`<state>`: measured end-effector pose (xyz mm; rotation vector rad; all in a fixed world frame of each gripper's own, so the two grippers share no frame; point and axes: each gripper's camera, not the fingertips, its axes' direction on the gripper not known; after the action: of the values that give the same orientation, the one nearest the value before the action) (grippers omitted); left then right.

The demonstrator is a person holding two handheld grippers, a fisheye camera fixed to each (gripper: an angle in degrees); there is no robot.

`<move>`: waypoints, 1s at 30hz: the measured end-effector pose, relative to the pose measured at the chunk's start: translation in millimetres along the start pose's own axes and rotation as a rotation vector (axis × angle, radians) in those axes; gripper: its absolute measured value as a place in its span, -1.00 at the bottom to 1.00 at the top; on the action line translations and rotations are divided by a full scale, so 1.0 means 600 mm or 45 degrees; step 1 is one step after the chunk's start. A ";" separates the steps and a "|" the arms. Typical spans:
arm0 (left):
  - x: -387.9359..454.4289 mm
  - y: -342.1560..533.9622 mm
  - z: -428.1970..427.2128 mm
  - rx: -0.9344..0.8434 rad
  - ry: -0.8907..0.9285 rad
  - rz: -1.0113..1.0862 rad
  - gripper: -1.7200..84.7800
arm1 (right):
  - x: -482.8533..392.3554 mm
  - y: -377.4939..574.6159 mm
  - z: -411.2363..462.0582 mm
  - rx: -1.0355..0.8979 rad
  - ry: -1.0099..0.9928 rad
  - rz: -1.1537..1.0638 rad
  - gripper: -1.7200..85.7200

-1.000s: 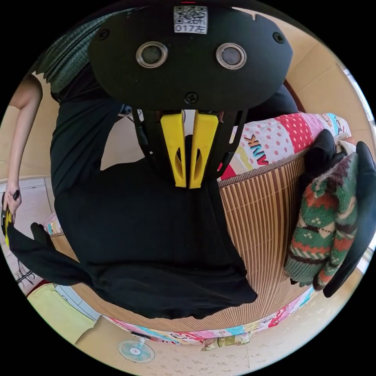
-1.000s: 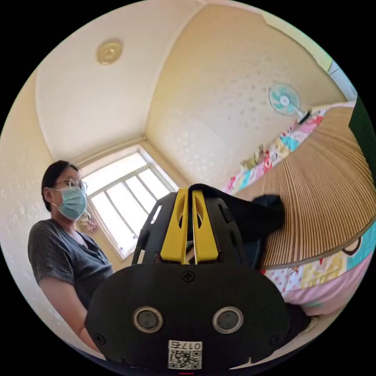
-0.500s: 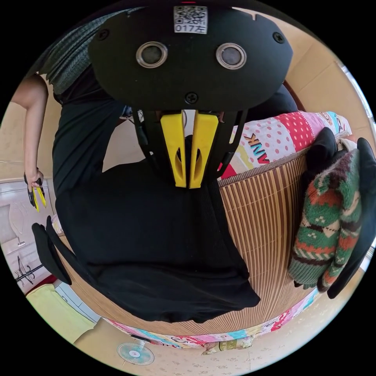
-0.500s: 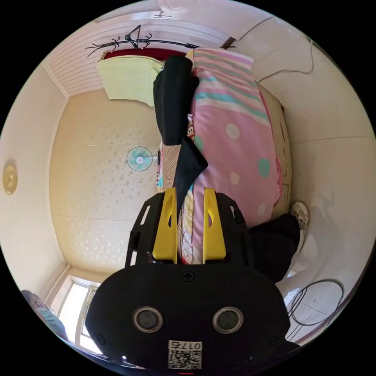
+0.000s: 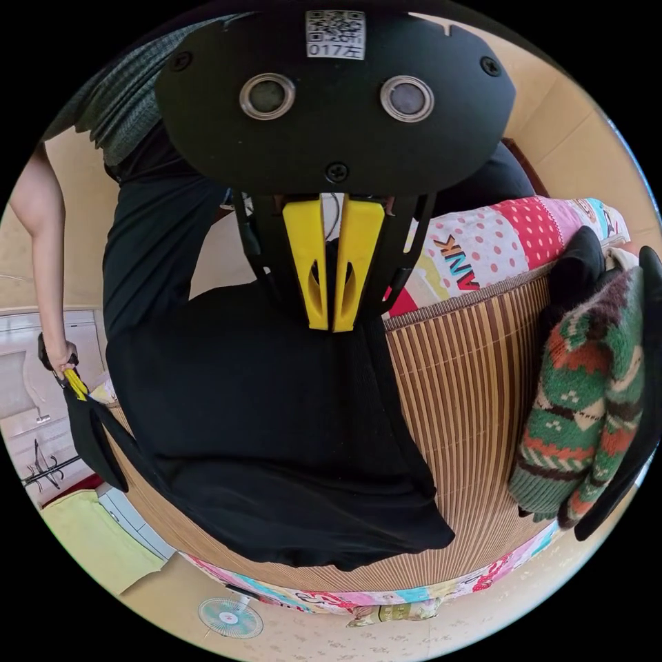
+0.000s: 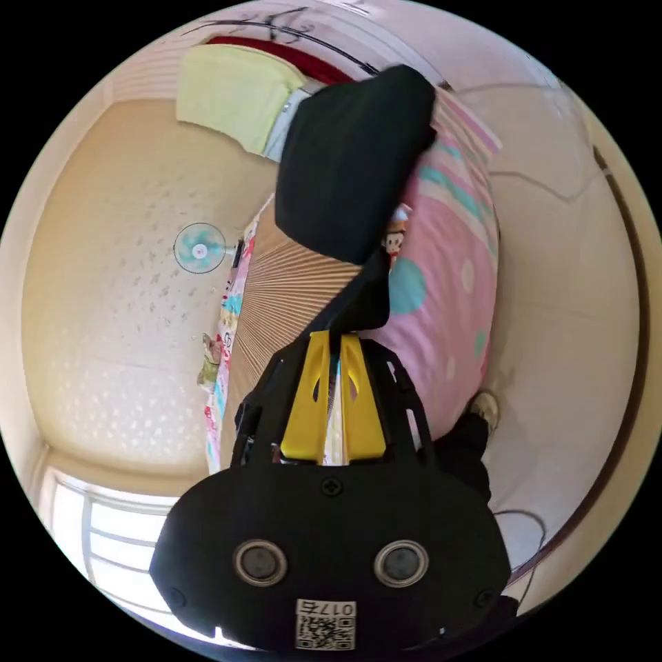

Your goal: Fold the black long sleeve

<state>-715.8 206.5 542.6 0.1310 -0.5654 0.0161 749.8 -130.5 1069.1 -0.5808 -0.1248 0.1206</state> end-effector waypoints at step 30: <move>0.231 -0.165 -0.232 0.329 -0.084 -0.079 -0.98 | -0.245 0.843 0.231 -0.606 0.360 -1.496 -0.94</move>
<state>-519.5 123.3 488.6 0.4021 -0.6235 0.0248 544.4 341.7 891.7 -0.9075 -0.2036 -1.1551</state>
